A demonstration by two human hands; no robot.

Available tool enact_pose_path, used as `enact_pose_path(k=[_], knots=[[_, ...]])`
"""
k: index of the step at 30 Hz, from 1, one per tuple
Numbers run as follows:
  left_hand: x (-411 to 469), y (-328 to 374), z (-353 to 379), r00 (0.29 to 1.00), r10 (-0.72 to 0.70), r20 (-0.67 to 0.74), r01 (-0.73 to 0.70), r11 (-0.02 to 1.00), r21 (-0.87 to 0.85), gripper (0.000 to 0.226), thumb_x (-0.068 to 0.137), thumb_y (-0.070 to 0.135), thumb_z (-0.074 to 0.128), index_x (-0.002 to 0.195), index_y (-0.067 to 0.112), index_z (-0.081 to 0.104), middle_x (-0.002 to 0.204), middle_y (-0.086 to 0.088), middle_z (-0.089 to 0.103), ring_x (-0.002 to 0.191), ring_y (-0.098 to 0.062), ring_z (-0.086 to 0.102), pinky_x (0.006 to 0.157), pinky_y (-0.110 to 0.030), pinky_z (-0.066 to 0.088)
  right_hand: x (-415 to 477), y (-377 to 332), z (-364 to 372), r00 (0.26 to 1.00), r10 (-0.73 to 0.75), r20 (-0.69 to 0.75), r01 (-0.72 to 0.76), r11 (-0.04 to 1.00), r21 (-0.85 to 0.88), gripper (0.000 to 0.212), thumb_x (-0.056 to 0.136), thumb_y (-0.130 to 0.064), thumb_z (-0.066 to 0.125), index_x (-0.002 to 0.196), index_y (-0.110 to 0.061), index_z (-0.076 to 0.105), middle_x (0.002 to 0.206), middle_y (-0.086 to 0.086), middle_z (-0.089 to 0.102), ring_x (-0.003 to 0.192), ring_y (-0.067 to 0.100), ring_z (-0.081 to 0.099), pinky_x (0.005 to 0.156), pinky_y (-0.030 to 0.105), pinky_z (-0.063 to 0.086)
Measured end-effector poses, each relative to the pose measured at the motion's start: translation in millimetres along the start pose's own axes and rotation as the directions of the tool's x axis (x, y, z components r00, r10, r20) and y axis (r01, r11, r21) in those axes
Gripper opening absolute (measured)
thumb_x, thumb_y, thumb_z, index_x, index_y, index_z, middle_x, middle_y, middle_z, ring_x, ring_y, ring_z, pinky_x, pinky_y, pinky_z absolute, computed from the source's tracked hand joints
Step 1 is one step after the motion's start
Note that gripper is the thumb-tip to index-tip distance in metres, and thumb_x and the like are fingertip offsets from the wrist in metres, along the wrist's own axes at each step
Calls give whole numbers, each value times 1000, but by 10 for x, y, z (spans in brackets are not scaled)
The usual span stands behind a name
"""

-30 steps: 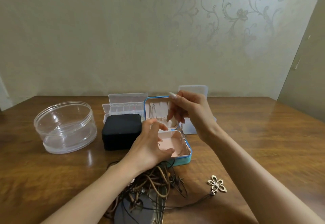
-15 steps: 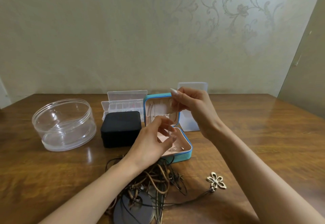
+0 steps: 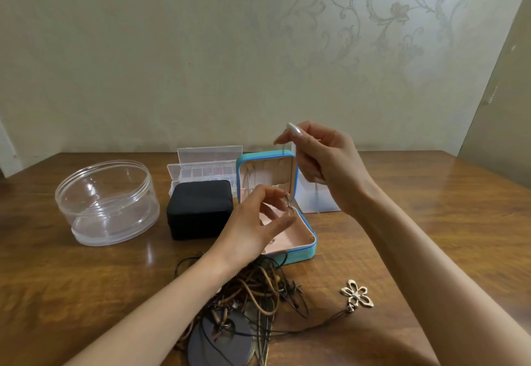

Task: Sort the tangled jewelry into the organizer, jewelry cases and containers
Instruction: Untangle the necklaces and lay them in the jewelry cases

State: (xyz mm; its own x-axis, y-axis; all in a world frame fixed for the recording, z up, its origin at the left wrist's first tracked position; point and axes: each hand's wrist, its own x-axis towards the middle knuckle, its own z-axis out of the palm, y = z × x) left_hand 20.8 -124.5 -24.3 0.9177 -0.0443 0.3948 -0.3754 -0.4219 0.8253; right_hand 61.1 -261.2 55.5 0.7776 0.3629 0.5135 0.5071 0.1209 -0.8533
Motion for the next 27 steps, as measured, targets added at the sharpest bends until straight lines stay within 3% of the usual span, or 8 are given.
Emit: enact_pose_path(k=[3, 6, 10, 15, 19, 22, 25, 27], knots=[[25, -15, 11, 999, 15, -37, -14, 999, 39, 29, 83, 27, 68, 109, 26, 56, 94, 12, 60, 76, 7, 54, 61, -8, 42, -5, -45, 21, 999, -15, 29, 17, 997, -76, 23, 95, -21, 52, 84, -8, 66, 45, -4, 32, 42, 7, 26, 41, 14, 24], [45, -8, 1, 996, 36, -78, -30, 996, 87, 16, 84, 25, 68, 98, 23, 62, 84, 13, 59, 71, 6, 52, 62, -8, 39, -15, -87, 42, 999, -23, 49, 28, 994, -104, 23, 95, -20, 53, 83, -7, 67, 49, 3, 30, 43, 8, 27, 41, 14, 25], [53, 1, -15, 996, 31, -88, -20, 992, 126, 6, 85, 23, 66, 91, 22, 66, 89, 8, 62, 75, 7, 53, 65, -7, 41, -18, -90, 38, 997, -54, 46, 60, 990, -129, 23, 95, -20, 53, 83, -8, 67, 46, 3, 36, 40, 8, 31, 42, 14, 27], [15, 23, -7, 995, -13, -99, 8, 999, -46, 8, 83, 13, 67, 89, 18, 70, 82, 0, 70, 73, -12, 66, 59, -22, 52, -22, -80, -22, 997, -75, 2, 75, 989, -125, 23, 94, -22, 54, 84, -6, 68, 46, 1, 43, 40, 6, 36, 43, 14, 29], [51, 19, 18, 985, -121, -125, 106, 987, -122, 10, 78, 9, 72, 78, 15, 64, 69, -3, 70, 60, -15, 68, 58, -30, 56, -33, -65, -52, 997, -70, -24, 67, 992, -104, 23, 94, -21, 54, 83, -5, 67, 47, 4, 47, 38, 5, 36, 41, 13, 28], [124, -71, 45, 979, -168, -116, 171, 985, 18, 20, 77, 12, 75, 70, 26, 62, 69, 4, 69, 66, -12, 67, 68, -33, 55, -44, -18, -64, 998, -59, -31, 56, 994, -90, 25, 93, -20, 55, 77, -5, 66, 48, 6, 50, 37, 9, 35, 40, 15, 27], [197, -107, 45, 977, -188, -98, 201, 968, 153, 22, 76, 16, 76, 76, 27, 57, 86, -5, 74, 84, -21, 70, 76, -42, 56, -50, 45, -57, 1000, -26, -5, 25, 996, -81, 25, 93, -20, 55, 74, -6, 64, 52, 9, 56, 40, 17, 43, 40, 18, 34], [226, -96, 47, 973, -217, -75, 228, 950, 212, 22, 77, 19, 75, 77, 23, 54, 80, -6, 74, 75, -20, 71, 74, -41, 56, -49, 79, -57, 1000, -3, 9, 3, 998, -66, 24, 93, -19, 55, 75, -5, 63, 55, 11, 62, 39, 21, 48, 39, 20, 40]])
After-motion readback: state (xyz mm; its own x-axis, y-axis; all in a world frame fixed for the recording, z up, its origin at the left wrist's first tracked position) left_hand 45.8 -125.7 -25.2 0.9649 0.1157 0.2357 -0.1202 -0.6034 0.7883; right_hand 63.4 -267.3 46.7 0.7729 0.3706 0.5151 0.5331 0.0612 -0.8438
